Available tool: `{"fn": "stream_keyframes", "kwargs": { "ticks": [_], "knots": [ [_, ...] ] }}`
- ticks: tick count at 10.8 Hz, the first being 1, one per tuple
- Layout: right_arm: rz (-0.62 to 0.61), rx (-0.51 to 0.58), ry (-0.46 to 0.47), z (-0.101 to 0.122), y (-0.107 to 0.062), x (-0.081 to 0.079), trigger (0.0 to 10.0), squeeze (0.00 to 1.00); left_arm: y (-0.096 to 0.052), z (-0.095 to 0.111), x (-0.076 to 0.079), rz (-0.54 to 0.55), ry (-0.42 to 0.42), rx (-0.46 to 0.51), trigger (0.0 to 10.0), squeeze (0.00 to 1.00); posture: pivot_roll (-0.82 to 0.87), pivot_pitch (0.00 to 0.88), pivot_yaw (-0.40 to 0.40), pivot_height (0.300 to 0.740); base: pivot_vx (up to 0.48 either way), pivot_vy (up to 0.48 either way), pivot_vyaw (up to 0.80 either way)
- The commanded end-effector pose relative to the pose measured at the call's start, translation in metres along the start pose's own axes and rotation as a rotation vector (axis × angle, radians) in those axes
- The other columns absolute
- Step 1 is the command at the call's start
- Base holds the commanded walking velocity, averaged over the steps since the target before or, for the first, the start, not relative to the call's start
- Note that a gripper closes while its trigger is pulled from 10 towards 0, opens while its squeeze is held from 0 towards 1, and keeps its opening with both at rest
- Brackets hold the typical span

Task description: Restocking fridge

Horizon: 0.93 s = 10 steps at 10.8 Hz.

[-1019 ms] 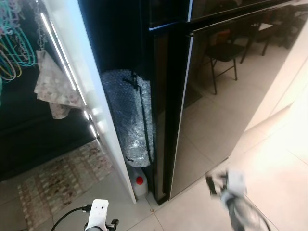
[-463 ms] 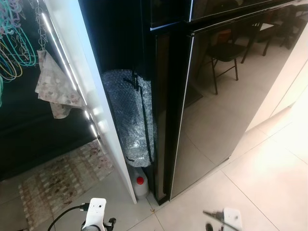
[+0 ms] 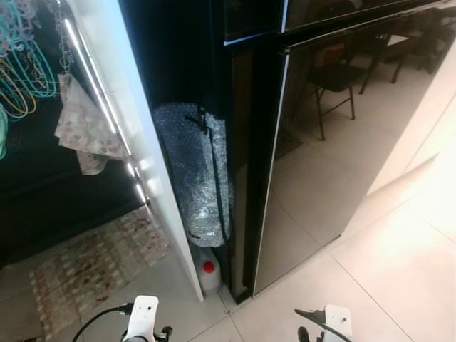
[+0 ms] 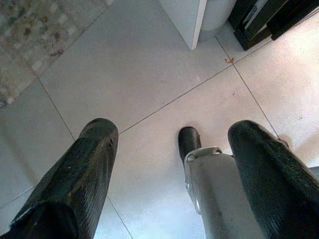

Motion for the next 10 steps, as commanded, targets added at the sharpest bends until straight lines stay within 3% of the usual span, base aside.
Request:
{"fn": "stream_keyframes", "kwargs": {
  "ticks": [1,3,8,10],
  "knots": [
    [0.001,-0.009,0.016,-0.0018,-0.0001,-0.0007,10.0,0.00,-0.0004,-0.0052,-0.0003,-0.002,0.034,-0.025,10.0,0.00,0.03,0.000,0.020,0.740,0.000,0.000,0.00],
    [0.001,-0.003,0.007,-0.0012,-0.0003,0.0013,10.0,0.00,-0.0002,-0.0043,0.0005,-0.003,0.051,-0.022,10.0,0.00,0.02,0.000,0.021,0.740,0.000,0.000,0.00],
    [0.003,-0.022,0.027,-0.0046,-0.0004,0.0005,10.0,0.00,-0.0003,-0.0047,0.0002,-0.004,0.056,-0.026,10.0,0.00,0.02,0.000,0.023,0.740,0.000,-0.274,0.00],
    [0.001,-0.033,0.019,-0.0071,-0.0006,0.0004,10.0,0.00,-0.0002,-0.0043,-0.0005,-0.002,0.058,-0.025,10.0,0.00,0.02,0.000,0.024,0.740,0.000,-0.339,-0.77]
  ]
}}
Point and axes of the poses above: a point about 5 cm out from each wrist's last joint towards the gripper, its own y axis pointing out of the wrist towards the gripper, its own z axis along the axis of the wrist's last joint, x = y × z, the point moved 5 cm from there along y, pointing out of the wrist towards the gripper, and after that the axes turned 9 degrees about -y, right-handed, at the moved point
